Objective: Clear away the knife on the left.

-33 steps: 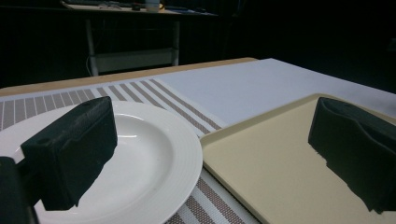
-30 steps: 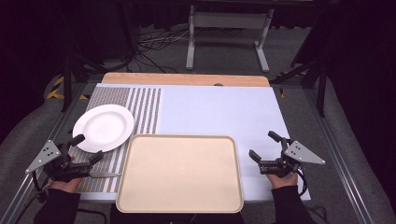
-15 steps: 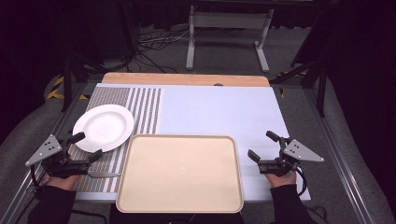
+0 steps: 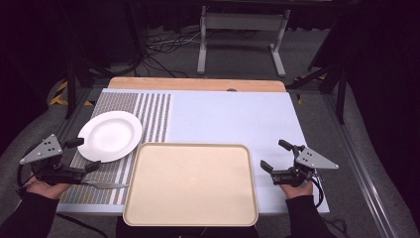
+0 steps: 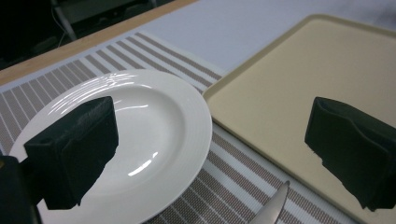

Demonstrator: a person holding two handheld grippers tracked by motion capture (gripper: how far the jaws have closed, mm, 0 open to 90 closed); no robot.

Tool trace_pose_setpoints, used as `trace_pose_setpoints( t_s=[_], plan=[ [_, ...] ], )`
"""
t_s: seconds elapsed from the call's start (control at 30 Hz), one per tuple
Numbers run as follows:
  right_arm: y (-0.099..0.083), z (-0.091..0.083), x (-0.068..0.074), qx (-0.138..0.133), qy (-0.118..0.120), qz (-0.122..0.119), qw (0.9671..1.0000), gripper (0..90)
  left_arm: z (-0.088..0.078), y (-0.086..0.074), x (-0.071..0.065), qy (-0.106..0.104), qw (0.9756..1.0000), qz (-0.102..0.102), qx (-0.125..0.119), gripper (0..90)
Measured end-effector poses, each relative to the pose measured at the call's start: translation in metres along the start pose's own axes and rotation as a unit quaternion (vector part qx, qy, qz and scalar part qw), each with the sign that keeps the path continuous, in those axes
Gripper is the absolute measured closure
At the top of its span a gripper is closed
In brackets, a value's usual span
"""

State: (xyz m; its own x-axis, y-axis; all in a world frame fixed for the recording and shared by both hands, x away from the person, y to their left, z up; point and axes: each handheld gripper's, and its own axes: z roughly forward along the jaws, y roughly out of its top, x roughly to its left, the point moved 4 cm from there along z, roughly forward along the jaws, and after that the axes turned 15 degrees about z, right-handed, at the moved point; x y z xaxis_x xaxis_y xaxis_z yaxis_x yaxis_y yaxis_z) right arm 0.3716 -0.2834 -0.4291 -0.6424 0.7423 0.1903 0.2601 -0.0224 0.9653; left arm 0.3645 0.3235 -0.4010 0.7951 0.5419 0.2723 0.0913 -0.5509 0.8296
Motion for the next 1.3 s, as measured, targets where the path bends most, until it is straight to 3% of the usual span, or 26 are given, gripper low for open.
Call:
trace_pose_setpoints(
  t_s=[0.17,0.27,0.3,0.37,0.47,0.6,0.7,0.87,1.07,1.23,1.27,1.3],
  plan=[
    [0.0,0.001,0.0,-0.002,0.002,0.0,1.0,1.5,-0.001,-0.004,0.003,-0.027,0.9985,0.012,0.046,3.8],
    [0.0,0.001,0.0,-0.001,0.003,0.0,1.0,1.5,-0.001,-0.006,0.004,-0.045,0.996,0.022,0.073,3.8],
    [0.0,0.001,0.0,-0.001,0.003,0.0,1.0,1.5,-0.001,-0.006,0.004,-0.045,0.996,0.022,0.073,3.8],
    [0.0,0.001,0.0,-0.002,0.002,-0.001,1.0,1.5,-0.001,-0.007,0.004,-0.062,0.993,0.03,0.096,3.8],
    [-0.001,0.002,0.0,0.001,0.006,0.001,1.0,1.5,0.0,-0.01,0.006,-0.065,0.9884,0.047,0.129,3.9],
    [-0.002,0.004,0.0,0.007,0.006,0.0,1.0,1.5,0.001,-0.012,0.008,-0.078,0.9846,0.049,0.148,4.2],
    [-0.002,0.004,0.0,0.008,0.006,0.0,0.9999,1.5,0.001,-0.014,0.009,-0.09,0.9785,0.059,0.176,4.3],
    [-0.002,0.004,0.0,0.007,0.007,0.0,0.9999,1.5,0.001,-0.017,0.01,-0.099,0.9715,0.064,0.205,4.7],
    [-0.003,0.005,0.001,0.008,0.01,0.001,0.9999,1.5,0.002,-0.02,0.008,-0.117,0.9591,0.082,0.244,5.2],
    [-0.003,0.005,0.0,0.009,0.008,0.001,0.9999,1.5,0.001,-0.022,0.01,-0.117,0.9555,0.084,0.257,5.2],
    [-0.003,0.005,0.0,0.009,0.009,0.001,0.9999,1.5,0.001,-0.023,0.011,-0.122,0.9535,0.084,0.262,5.2],
    [-0.003,0.005,0.0,0.009,0.009,0.001,0.9999,1.5,0.001,-0.023,0.011,-0.122,0.9535,0.084,0.262,5.2]
  ],
)
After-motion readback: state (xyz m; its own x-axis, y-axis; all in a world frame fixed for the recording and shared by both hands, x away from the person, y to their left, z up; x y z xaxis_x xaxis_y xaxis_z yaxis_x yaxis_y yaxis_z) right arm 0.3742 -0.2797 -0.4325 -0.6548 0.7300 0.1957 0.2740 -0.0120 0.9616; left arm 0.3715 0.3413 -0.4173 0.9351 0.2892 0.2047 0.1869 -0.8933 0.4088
